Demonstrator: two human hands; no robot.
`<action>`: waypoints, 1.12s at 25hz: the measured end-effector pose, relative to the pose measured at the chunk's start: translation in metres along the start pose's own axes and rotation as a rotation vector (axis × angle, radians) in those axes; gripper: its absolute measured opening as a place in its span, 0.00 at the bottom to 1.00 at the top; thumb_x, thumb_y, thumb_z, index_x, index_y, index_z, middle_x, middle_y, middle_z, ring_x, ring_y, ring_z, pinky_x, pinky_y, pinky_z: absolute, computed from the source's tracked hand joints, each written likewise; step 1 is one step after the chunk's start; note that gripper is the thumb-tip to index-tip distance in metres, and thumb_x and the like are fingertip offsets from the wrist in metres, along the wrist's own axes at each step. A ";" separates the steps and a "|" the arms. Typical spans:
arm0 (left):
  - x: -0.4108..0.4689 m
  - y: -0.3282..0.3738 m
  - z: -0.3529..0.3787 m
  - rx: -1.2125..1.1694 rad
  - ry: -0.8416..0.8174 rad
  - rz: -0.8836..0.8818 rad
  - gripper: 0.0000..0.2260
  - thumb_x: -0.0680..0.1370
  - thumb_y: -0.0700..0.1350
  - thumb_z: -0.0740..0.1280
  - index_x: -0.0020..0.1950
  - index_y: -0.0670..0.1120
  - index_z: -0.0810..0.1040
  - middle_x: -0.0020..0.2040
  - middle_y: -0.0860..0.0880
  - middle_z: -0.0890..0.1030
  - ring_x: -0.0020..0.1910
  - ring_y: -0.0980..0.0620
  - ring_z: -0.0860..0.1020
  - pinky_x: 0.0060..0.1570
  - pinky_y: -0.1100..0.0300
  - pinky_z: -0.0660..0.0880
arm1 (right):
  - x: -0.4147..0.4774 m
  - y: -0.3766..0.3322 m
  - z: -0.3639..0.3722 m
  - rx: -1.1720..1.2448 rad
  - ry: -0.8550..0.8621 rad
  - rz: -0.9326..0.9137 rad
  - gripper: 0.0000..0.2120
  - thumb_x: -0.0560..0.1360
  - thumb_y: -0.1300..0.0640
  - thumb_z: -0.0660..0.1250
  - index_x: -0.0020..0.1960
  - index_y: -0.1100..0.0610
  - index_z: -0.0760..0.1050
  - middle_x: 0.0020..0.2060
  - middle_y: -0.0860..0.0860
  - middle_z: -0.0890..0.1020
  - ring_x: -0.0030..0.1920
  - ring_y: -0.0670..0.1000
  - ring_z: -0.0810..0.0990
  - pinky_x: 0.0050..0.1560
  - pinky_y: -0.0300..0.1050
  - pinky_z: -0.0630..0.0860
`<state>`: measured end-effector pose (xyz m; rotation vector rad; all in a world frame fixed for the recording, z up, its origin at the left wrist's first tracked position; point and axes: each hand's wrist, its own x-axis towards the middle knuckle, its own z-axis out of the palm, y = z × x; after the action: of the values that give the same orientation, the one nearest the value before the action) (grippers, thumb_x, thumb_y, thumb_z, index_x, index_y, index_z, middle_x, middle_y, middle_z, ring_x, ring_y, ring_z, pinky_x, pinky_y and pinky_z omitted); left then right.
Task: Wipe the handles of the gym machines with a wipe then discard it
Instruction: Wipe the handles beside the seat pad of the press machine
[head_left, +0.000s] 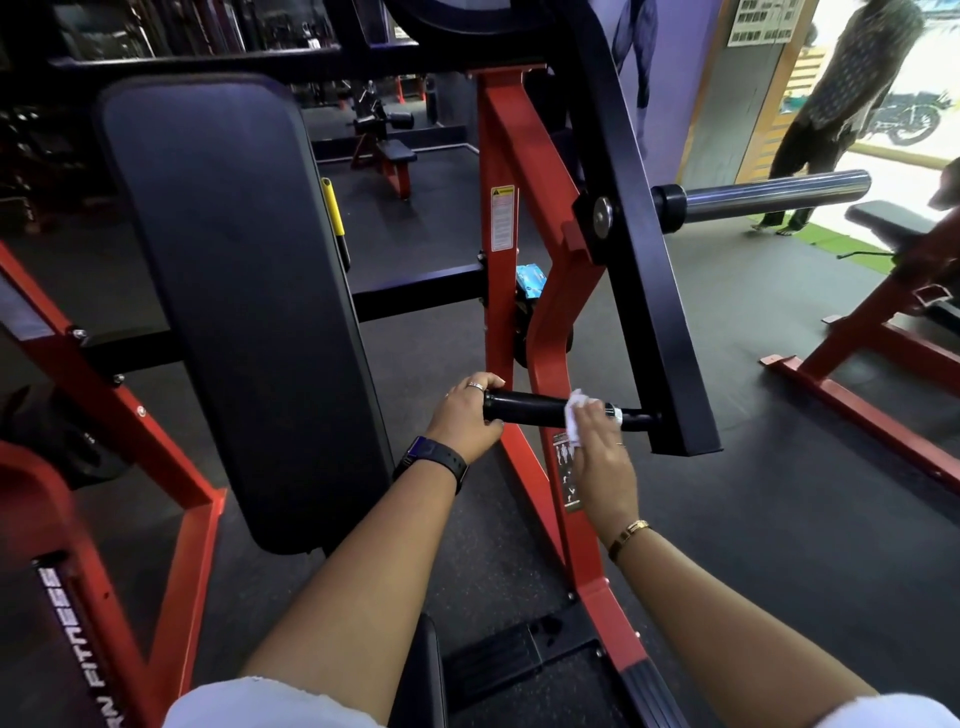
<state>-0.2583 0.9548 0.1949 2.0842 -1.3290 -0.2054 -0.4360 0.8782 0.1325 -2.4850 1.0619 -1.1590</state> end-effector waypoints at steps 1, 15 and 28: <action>0.000 0.000 -0.001 -0.023 -0.003 -0.001 0.21 0.72 0.41 0.70 0.63 0.53 0.71 0.61 0.52 0.74 0.59 0.53 0.71 0.54 0.64 0.66 | 0.004 0.002 -0.002 0.031 0.003 0.163 0.21 0.75 0.71 0.62 0.68 0.64 0.70 0.67 0.61 0.72 0.70 0.59 0.67 0.71 0.59 0.63; 0.010 -0.004 -0.020 -1.398 0.150 -0.550 0.19 0.79 0.60 0.58 0.60 0.49 0.75 0.56 0.47 0.82 0.57 0.50 0.79 0.45 0.60 0.76 | 0.063 -0.092 0.026 -0.030 -0.388 -0.197 0.19 0.76 0.52 0.61 0.65 0.57 0.70 0.58 0.52 0.77 0.61 0.53 0.74 0.73 0.53 0.57; 0.016 -0.011 -0.016 -1.543 0.008 -0.627 0.27 0.76 0.66 0.58 0.63 0.47 0.74 0.57 0.44 0.81 0.57 0.45 0.80 0.60 0.46 0.74 | 0.072 -0.079 0.017 -0.329 -0.290 -0.807 0.15 0.72 0.60 0.68 0.58 0.60 0.76 0.54 0.55 0.78 0.59 0.56 0.76 0.70 0.52 0.66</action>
<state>-0.2347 0.9510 0.2041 0.9941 -0.1416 -1.0687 -0.3507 0.8842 0.1996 -3.3483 0.1488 -0.7499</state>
